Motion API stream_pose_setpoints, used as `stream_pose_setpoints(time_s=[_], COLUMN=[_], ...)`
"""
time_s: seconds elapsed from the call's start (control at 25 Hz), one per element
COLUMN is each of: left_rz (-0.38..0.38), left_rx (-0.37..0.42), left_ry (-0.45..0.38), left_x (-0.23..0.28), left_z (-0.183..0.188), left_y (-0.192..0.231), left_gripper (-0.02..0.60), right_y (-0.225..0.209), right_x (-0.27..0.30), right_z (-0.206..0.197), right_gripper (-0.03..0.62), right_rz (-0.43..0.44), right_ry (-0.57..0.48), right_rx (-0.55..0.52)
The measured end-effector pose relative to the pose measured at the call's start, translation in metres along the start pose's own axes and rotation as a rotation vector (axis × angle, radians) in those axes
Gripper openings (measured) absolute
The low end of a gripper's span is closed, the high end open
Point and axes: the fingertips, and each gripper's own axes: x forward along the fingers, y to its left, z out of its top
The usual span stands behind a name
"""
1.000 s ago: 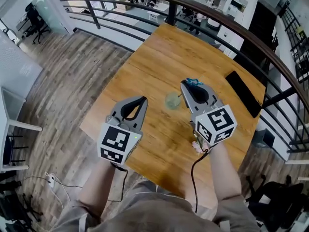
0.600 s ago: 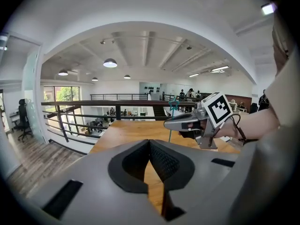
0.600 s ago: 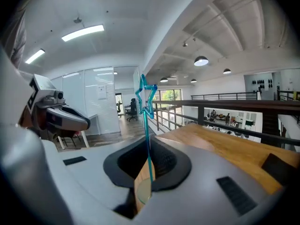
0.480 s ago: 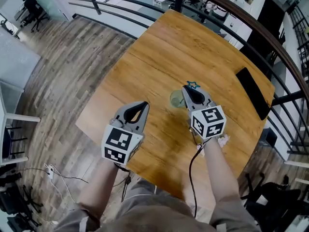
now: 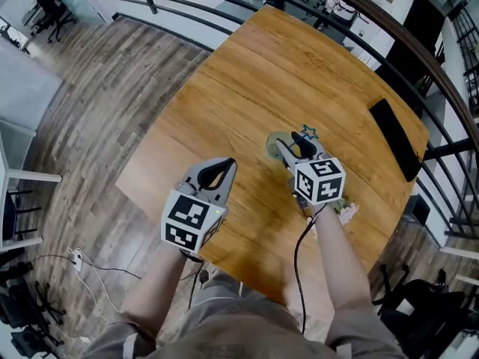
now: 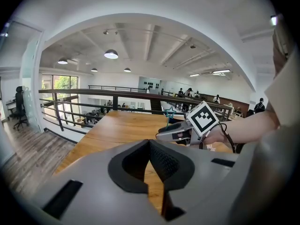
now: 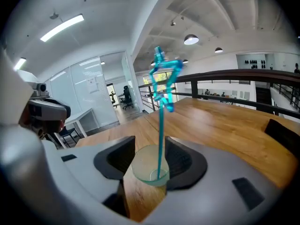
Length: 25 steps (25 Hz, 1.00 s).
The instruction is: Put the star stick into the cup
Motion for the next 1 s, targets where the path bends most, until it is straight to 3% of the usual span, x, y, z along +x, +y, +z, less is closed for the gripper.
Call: stream_pose_setpoints(time_s=[0.2,0.36,0.64,0.84,1.0], left_rz=[-0.014,-0.023,-0.021,-0.005,0.009], left_rx=[-0.015,-0.018,-0.032,-0.016,0.005], left_ry=[0.001,-0.004,-0.012,-0.042,-0.079], left_x=[-0.002,-0.003,-0.016,-0.032,-0.050], left_z=[-0.004,-0.006,-0.007,0.004,0.020], left_y=[-0.007,-0.014,-0.023,-0.033,-0.040], left_gripper=[0.017,0.017,0.017,0.017,0.017], right_y=[-0.004,-0.012,-0.007,0.009,0.033], right_x=[-0.002,-0.012,-0.039,-0.076,-0.114], right_z=[-0.011,-0.020,-0.035,-0.016,0.021], right_gripper=[0.301,0.314,0.318,0.318,0.305], right_rz=[-0.049,-0.084,-0.067,-0.036,-0.022], right_ry=[0.026,0.042,0.082,-0.001,-0.104], right_rx=[0.066,0.107,0.143,0.204,0.151])
